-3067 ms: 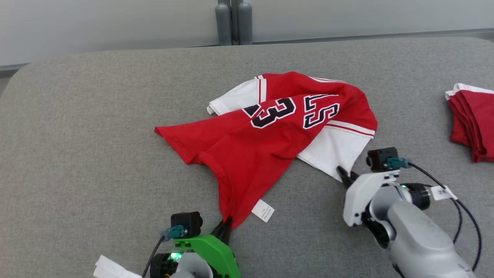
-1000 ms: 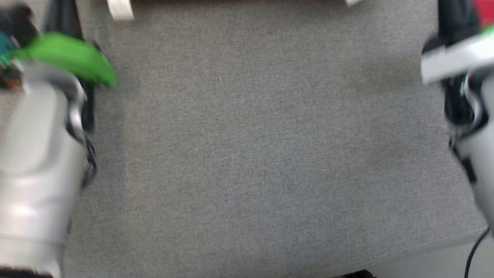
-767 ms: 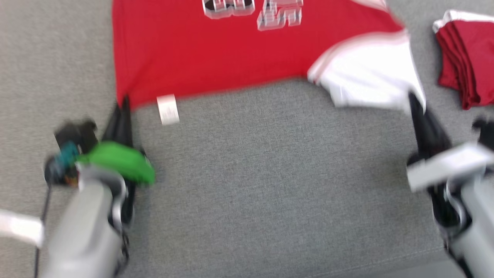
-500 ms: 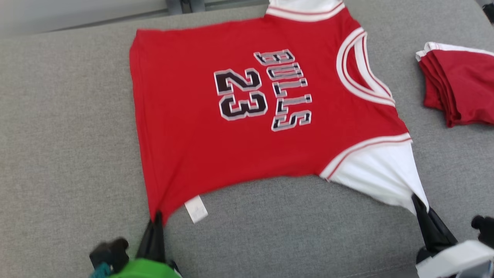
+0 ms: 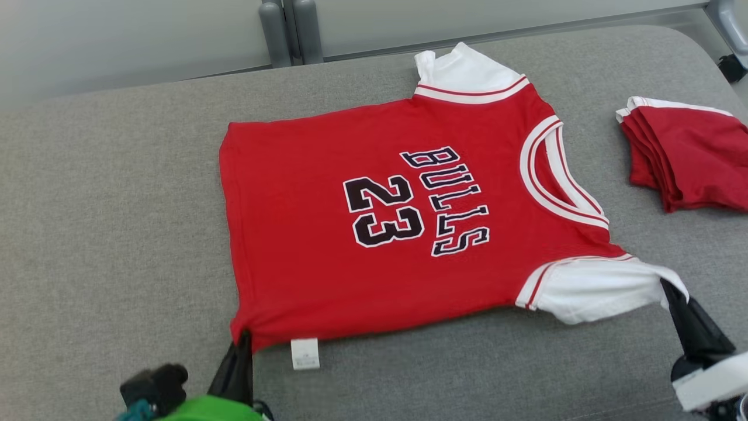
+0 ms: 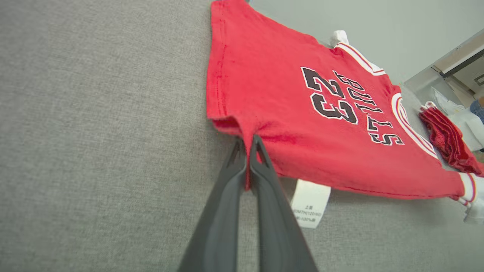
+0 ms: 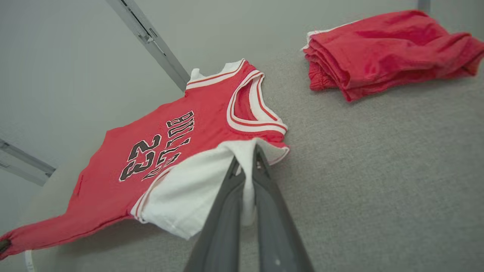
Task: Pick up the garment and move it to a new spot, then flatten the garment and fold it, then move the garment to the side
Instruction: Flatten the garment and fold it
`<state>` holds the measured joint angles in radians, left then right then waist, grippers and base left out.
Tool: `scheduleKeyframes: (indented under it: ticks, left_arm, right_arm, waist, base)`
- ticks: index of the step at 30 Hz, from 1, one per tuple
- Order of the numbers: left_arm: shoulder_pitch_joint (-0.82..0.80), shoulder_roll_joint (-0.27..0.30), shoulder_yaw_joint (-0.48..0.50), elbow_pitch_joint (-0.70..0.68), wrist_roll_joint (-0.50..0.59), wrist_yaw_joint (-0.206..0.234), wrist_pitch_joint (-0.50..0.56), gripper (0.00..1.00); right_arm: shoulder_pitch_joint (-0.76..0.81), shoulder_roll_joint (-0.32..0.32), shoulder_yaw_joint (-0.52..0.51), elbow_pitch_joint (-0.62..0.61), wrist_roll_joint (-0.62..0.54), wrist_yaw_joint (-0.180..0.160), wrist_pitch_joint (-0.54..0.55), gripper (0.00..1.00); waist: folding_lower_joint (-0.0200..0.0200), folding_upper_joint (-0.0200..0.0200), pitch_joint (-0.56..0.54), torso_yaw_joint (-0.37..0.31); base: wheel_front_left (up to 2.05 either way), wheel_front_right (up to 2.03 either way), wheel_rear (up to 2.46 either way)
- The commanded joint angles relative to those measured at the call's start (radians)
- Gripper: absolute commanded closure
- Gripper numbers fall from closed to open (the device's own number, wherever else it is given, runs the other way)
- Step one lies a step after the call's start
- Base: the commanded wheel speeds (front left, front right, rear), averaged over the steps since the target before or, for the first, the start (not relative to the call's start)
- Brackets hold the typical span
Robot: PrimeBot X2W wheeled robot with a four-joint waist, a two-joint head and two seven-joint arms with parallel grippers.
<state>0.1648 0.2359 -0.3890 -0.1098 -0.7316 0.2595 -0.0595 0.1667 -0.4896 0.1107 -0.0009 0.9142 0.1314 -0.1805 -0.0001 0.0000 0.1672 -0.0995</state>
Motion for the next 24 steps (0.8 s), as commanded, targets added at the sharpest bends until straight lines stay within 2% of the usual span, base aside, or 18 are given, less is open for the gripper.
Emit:
scheduleKeyframes:
  ticks: [1, 4, 8, 12, 15, 16, 17, 18, 21, 24]
  left_arm:
    - [-0.058, 0.017, 0.006, -0.014, 0.012, 0.014, 0.033, 1.0]
    - [-0.144, 0.036, 0.0, -0.02, 0.026, 0.03, 0.109, 1.0]
    - [-0.284, 0.052, -0.026, 0.0, 0.034, 0.027, 0.214, 1.0]
    - [-0.415, 0.044, -0.04, 0.061, 0.04, 0.037, 0.296, 1.0]
    - [-0.495, 0.028, -0.052, 0.132, 0.044, 0.047, 0.343, 1.0]
    - [-0.515, 0.024, -0.055, 0.153, 0.046, 0.047, 0.351, 0.87]
    - [-0.539, 0.023, -0.059, 0.179, 0.056, 0.041, 0.35, 0.51]
    - [-0.554, 0.015, -0.058, 0.198, 0.057, 0.04, 0.345, 0.0]
    - [-0.571, -0.001, -0.06, 0.248, 0.062, 0.035, 0.318, 0.0]
    - [-0.54, -0.004, -0.041, 0.25, 0.058, 0.042, 0.275, 0.0]
  right_arm:
    - [-0.05, -0.014, -0.003, -0.007, 0.014, -0.002, 0.029, 1.0]
    - [-0.146, -0.036, 0.017, 0.003, 0.016, -0.001, 0.103, 1.0]
    - [-0.278, -0.059, 0.046, 0.047, -0.002, -0.002, 0.199, 1.0]
    - [-0.416, -0.079, 0.08, 0.11, -0.043, -0.001, 0.273, 1.0]
    - [-0.518, -0.064, 0.113, 0.181, -0.064, -0.001, 0.317, 1.0]
    - [-0.546, -0.063, 0.117, 0.202, -0.072, -0.001, 0.32, 1.0]
    - [-0.581, -0.063, 0.126, 0.225, -0.089, -0.001, 0.311, 0.42]
    - [-0.602, -0.063, 0.133, 0.245, -0.103, -0.001, 0.302, 0.0]
    - [-0.635, -0.055, 0.165, 0.282, -0.113, -0.001, 0.269, 0.0]
    - [-0.61, -0.087, 0.178, 0.265, -0.117, -0.001, 0.211, 0.0]
  waist:
    - [0.0001, 0.0, 0.012, 0.0]
    - [0.0001, 0.0, 0.034, 0.0]
    - [0.0001, 0.0, 0.079, 0.013]
    - [0.0001, 0.0, 0.138, 0.026]
    - [0.0001, 0.0, 0.181, 0.033]
    - [0.0001, 0.0, 0.192, 0.034]
    - [0.0001, 0.0, 0.203, 0.036]
    - [0.0001, 0.0, 0.21, 0.038]
    - [0.0001, 0.0, 0.217, 0.041]
    - [0.0001, 0.0, 0.21, 0.043]
  base:
    - [0.0, 0.0, 0.0]
    - [0.0, 0.0, 0.0]
    - [0.0, 0.0, 0.0]
    - [0.0, 0.0, 0.0]
    - [0.0, 0.0, 0.0]
    - [0.0, 0.0, 0.0]
    - [0.0, 0.0, 0.0]
    - [0.0, 0.0, 0.0]
    - [0.0, 0.0, 0.0]
    - [0.0, 0.0, 0.0]
